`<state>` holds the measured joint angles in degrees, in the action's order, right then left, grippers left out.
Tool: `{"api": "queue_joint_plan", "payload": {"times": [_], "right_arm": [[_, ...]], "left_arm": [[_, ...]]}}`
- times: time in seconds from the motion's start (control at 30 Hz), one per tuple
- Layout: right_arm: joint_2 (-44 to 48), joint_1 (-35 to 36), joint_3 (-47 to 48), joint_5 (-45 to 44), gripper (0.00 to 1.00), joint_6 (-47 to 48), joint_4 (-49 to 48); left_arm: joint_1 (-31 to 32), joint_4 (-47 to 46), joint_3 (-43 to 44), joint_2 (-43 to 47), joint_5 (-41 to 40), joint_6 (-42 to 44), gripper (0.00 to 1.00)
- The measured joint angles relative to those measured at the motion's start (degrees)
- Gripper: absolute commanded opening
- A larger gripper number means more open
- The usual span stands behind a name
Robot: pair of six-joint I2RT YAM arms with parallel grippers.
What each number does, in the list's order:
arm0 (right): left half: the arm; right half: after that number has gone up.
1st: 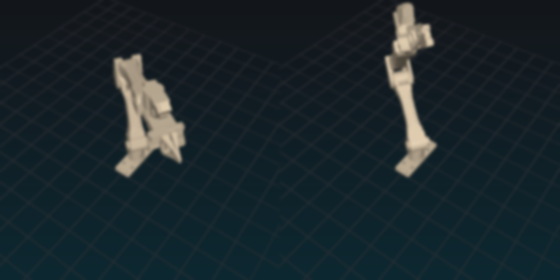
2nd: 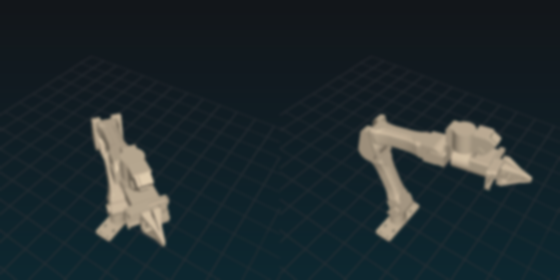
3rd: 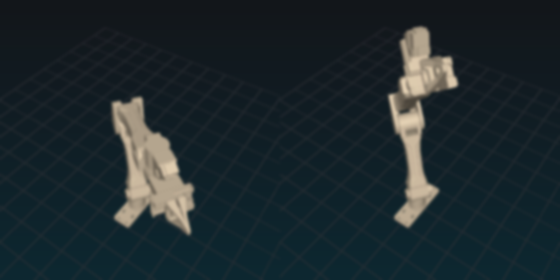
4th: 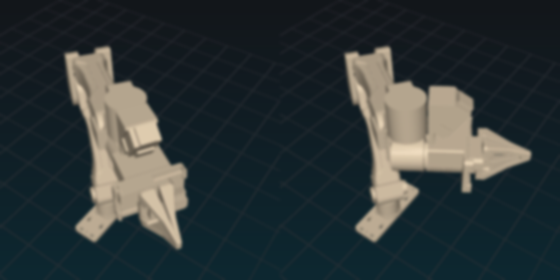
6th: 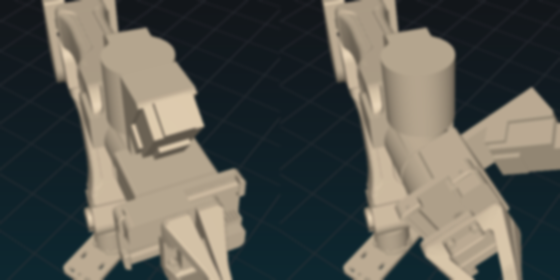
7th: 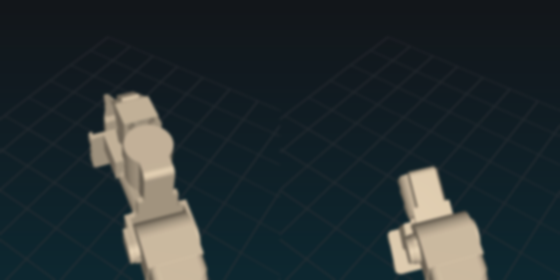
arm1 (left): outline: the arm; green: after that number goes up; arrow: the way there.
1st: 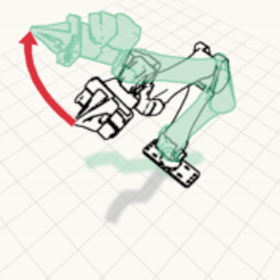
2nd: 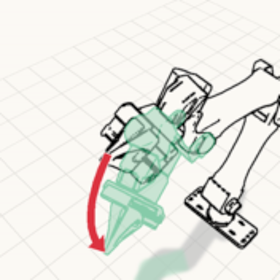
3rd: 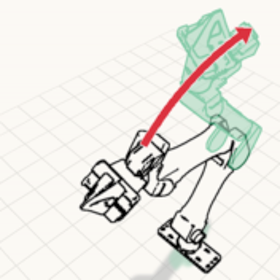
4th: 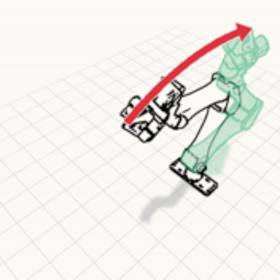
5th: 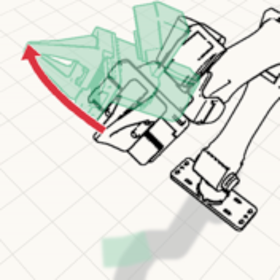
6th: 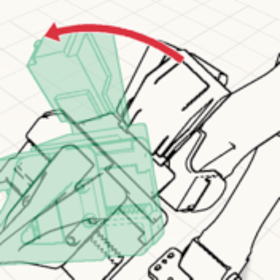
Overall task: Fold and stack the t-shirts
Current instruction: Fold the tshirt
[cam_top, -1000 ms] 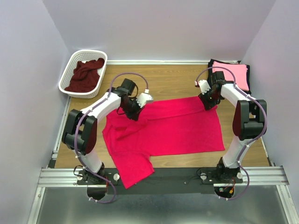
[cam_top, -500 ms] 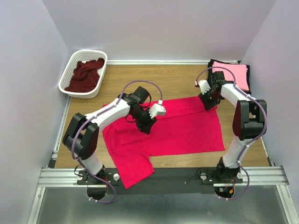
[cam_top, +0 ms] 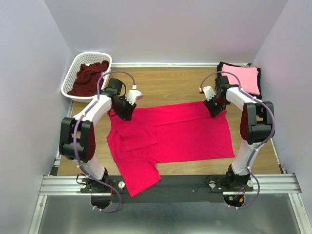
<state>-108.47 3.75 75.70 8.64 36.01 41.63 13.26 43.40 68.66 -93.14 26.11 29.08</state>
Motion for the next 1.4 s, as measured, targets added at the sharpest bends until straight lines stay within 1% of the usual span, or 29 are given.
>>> {"api": "queue_joint_plan", "payload": {"times": [0.1,0.27,0.43,0.53,0.6,0.63,0.67,0.7,0.77,0.8,0.83,0.87,0.9,0.93,0.97,1.03,1.07,1.17,1.2,1.27,1.3,1.4], "right_arm": [[-2.8,1.1,1.1,-1.2,0.39,-0.7,0.3],[-5.7,1.6,5.0,-3.3,0.39,-2.0,1.8],[-9.4,1.6,10.4,-4.4,0.39,-3.0,2.8],[-11.9,1.6,14.3,-4.5,0.42,-3.5,3.0],[-13.9,1.6,17.8,-4.6,0.46,-3.7,2.8],[-14.4,1.6,18.6,-4.6,0.48,-3.9,2.7],[-15.3,1.6,20.3,-4.7,0.50,-4.0,2.5],[-16.1,1.6,21.6,-4.9,0.55,-4.1,2.0],[-16.3,1.6,22.5,-5.0,0.62,-4.4,1.6],[-16.2,1.6,22.7,-5.0,0.68,-4.3,1.6],[-15.8,1.6,22.7,-4.8,0.74,-4.3,1.8],[-14.8,1.6,22.2,-4.6,0.76,-4.2,2.0],[-13.3,1.6,21.0,-4.3,0.81,-3.9,2.0],[-11.3,1.6,19.5,-4.1,0.85,-3.5,2.6],[-7.6,1.5,17.0,-3.7,0.86,-3.0,3.6],[-0.3,1.5,12.7,-3.0,0.86,-2.1,4.5],[4.1,1.5,10.3,-2.6,0.83,-1.2,5.4],[13.9,1.5,4.5,-1.9,0.78,1.0,6.5],[16.9,1.5,2.3,-1.7,0.73,1.7,7.3],[21.2,1.6,-3.4,-1.7,0.67,3.7,8.4],[22.2,1.6,-6.0,-1.8,0.66,4.4,8.9],[22.6,1.6,-13.0,-2.1,0.65,6.4,10.5]], "left_arm": [[-2.6,-1.5,0.0,-4.2,-2.8,-0.2,0.31],[-4.2,-3.7,0.1,-11.5,-5.6,-0.3,0.25],[-7.0,-4.0,6.4,-16.9,-5.9,-1.1,0.22],[-8.7,-4.0,13.2,-21.5,-6.0,-1.4,0.22],[-9.3,-4.1,17.5,-24.4,-6.2,-1.4,0.25],[-9.6,-3.9,19.2,-25.4,-6.2,-1.3,0.32],[-9.7,-3.8,20.9,-26.3,-6.0,-0.9,0.36],[-9.9,-3.7,22.3,-26.8,-5.9,-0.5,0.40],[-10.2,-2.9,23.5,-26.7,-5.0,0.3,0.56],[-10.4,-2.3,23.5,-25.5,-4.0,1.7,0.66],[-10.6,-1.1,23.2,-23.8,-2.9,2.8,0.78],[-10.6,-0.3,22.6,-21.6,-1.9,3.9,0.80],[-10.7,0.5,21.7,-18.8,-0.9,5.3,0.89],[-10.8,1.6,20.0,-13.7,0.4,8.1,0.93],[-10.8,2.4,18.8,-10.5,1.2,9.7,0.93],[-10.9,5.1,14.4,-0.2,3.0,14.9,0.91],[-10.8,6.8,12.3,4.5,3.6,17.5,0.91],[-9.6,9.3,6.2,13.7,4.1,23.3,0.85],[-8.7,10.0,2.7,16.5,3.9,25.0,0.83],[-4.7,11.7,-5.2,21.5,2.4,27.8,0.78],[-2.1,12.7,-9.4,23.4,1.0,29.0,0.72],[4.6,13.7,-18.4,27.3,-1.7,31.5,0.64]]}}
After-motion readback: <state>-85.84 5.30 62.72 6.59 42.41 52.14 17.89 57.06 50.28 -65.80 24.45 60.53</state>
